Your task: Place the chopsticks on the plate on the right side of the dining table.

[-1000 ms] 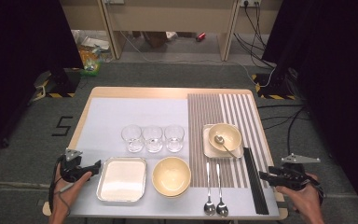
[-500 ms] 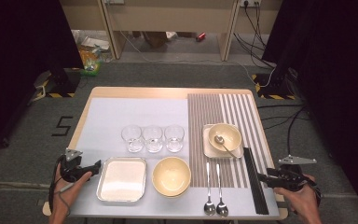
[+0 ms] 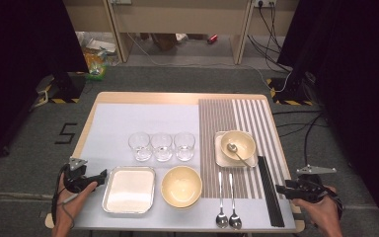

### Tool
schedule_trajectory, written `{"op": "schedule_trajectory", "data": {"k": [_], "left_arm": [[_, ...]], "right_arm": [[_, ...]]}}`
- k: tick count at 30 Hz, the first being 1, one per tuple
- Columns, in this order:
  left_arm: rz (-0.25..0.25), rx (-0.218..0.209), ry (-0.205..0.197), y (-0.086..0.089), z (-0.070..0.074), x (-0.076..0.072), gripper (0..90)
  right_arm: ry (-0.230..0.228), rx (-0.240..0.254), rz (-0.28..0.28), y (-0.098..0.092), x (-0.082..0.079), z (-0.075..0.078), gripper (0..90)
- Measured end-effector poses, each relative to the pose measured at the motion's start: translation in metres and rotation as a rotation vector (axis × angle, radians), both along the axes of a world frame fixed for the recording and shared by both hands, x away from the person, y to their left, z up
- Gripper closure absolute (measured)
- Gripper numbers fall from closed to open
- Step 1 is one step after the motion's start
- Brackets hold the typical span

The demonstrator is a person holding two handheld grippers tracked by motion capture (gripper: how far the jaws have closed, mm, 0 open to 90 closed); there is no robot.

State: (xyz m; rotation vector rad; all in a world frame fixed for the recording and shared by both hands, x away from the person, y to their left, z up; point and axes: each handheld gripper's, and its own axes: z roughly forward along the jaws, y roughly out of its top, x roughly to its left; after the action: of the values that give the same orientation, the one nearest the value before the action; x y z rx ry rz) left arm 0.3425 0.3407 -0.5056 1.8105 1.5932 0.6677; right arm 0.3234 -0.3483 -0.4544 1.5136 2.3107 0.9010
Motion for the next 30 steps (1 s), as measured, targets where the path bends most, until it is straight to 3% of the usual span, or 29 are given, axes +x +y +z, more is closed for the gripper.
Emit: {"op": "schedule_trajectory", "data": {"k": [9, 16, 30], "left_arm": [[0.0, -0.002, -0.001, 0.0, 0.0, 0.0, 12.6], [0.001, -0.002, -0.002, 0.0, 0.0, 0.0, 12.6], [0.001, -0.001, -0.003, 0.0, 0.0, 0.0, 12.6]], "right_arm": [[0.013, -0.041, -0.008, -0.006, -0.002, -0.001, 59.8], [0.04, -0.053, 0.023, 0.006, 0.0, -0.004, 62.1], [0.089, -0.094, 0.019, 0.022, 0.0, -0.009, 66.6]]}}
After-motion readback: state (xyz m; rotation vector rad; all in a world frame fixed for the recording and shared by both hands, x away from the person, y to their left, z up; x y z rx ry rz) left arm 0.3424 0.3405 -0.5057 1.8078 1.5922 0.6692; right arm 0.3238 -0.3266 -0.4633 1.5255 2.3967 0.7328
